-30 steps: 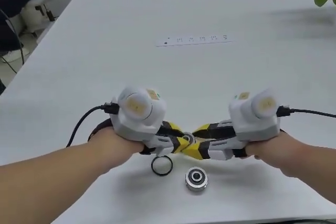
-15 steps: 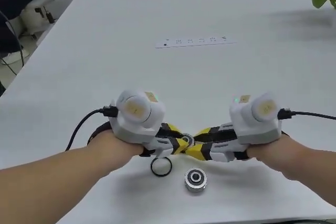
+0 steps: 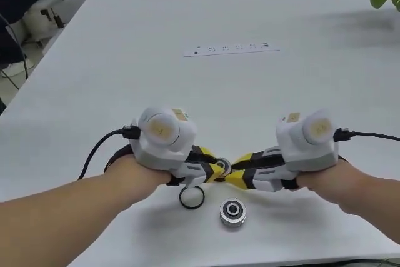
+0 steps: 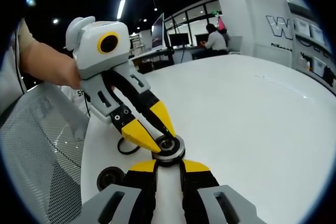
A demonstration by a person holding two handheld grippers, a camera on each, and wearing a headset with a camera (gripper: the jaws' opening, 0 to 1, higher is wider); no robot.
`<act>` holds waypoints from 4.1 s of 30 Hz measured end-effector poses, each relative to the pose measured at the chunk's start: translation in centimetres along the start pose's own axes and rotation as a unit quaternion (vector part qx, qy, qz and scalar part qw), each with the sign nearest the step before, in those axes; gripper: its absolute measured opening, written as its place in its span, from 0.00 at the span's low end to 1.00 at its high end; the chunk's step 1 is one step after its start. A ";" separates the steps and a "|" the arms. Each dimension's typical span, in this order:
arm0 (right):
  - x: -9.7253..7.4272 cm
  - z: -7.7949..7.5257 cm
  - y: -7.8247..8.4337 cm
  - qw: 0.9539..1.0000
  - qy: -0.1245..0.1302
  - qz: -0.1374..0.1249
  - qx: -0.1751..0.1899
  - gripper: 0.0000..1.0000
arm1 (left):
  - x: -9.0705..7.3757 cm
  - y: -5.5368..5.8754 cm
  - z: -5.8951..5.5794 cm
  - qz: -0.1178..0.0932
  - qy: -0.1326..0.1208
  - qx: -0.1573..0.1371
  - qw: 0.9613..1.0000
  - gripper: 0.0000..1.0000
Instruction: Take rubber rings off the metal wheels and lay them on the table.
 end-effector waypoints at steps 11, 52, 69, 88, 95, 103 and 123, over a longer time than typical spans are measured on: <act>-0.2 -0.1 0.2 1.000 0.004 0.002 0.007 0.05 | 0.0 0.0 0.0 -0.001 -0.002 -0.001 1.000 0.14; -1.0 -0.9 0.2 0.980 0.021 -0.031 0.195 0.00 | 0.0 0.0 -0.5 0.003 -0.014 0.002 1.000 0.13; -1.4 0.0 -0.4 0.979 0.013 -0.037 0.199 0.00 | 0.1 0.0 -0.8 0.004 -0.025 0.004 1.000 0.12; -1.0 1.2 -1.0 0.975 -0.044 -0.053 0.210 0.00 | 0.2 0.0 -0.9 -0.001 -0.025 0.004 1.000 0.12; -0.9 0.8 -1.2 0.976 -0.033 -0.056 0.207 0.00 | 0.2 0.0 -0.9 -0.002 -0.025 0.004 1.000 0.12; -1.1 0.1 -0.7 0.977 0.005 -0.044 0.209 0.00 | 0.2 0.0 -1.1 -0.002 -0.027 0.006 1.000 0.13; -1.1 0.0 -1.0 0.984 0.015 -0.029 0.173 0.00 | -0.4 -0.2 -1.3 0.010 -0.019 0.015 1.000 0.14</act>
Point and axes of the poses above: the centre of the closed fingertips' face, and the gripper's own axes: x roughly forward along the fingers, z roughly to its left, y roughly out of its underside, the point moved 9 cm from there along -x, roughly backward along the fingers, and after that the axes turned 5 degrees about y, right-handed, at the moved point
